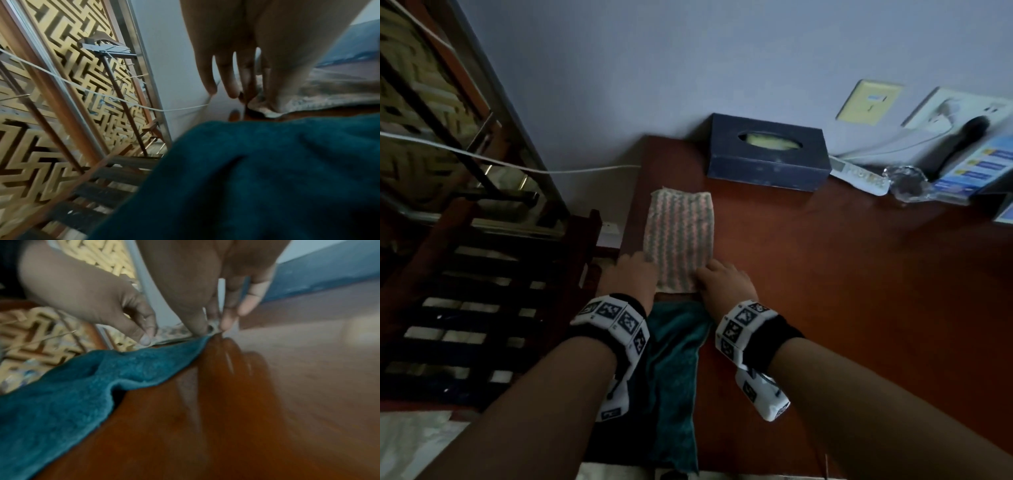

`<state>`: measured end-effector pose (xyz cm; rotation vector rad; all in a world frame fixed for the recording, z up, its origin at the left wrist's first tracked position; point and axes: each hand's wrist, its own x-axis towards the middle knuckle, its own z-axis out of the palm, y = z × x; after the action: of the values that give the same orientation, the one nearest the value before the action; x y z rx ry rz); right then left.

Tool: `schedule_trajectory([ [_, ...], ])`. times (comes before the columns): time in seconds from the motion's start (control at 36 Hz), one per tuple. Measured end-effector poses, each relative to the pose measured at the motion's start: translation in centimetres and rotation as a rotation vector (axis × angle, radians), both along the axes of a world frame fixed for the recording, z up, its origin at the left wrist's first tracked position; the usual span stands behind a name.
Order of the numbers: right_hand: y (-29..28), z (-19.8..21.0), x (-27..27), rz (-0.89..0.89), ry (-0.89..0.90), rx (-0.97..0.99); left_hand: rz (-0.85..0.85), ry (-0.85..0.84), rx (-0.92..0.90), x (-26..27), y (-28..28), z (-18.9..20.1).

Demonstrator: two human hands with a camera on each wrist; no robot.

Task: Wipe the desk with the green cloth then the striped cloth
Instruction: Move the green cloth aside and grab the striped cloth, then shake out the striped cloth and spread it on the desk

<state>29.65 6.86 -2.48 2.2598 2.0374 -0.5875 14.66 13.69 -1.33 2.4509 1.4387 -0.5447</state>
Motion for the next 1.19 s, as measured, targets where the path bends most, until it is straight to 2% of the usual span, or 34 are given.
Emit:
schedule_trajectory([
  [0.08, -1.1, 1.1, 1.0, -0.052, -0.007, 0.024, -0.025, -0.002, -0.004, 1.5, -0.5, 1.2],
  [0.25, -4.4, 6.1, 4.1, -0.289, 0.155, 0.145, -0.007, -0.349, -0.005, 4.4, -3.0, 4.0],
  [0.33, -6.0, 8.8, 5.6, -0.386, 0.204, 0.248, -0.069, -0.415, -0.021, 6.2, -4.3, 7.0],
  [0.64, -9.9, 17.3, 11.2, -0.453, 0.178, 0.528, -0.247, -0.642, 0.096, 11.3, -7.3, 15.1],
  [0.83, -12.6, 21.8, 14.0, -0.541, 0.214, 0.605, -0.294, -0.720, 0.223, 13.2, -8.3, 19.1],
  [0.94, -13.4, 23.1, 15.6, -0.566, 0.206, 0.607, -0.305, -0.729, 0.263, 13.9, -8.6, 20.6],
  [1.19, -14.8, 24.0, 17.8, -0.638, 0.107, 0.566, -0.272, -0.770, 0.201, 14.0, -7.7, 22.1],
])
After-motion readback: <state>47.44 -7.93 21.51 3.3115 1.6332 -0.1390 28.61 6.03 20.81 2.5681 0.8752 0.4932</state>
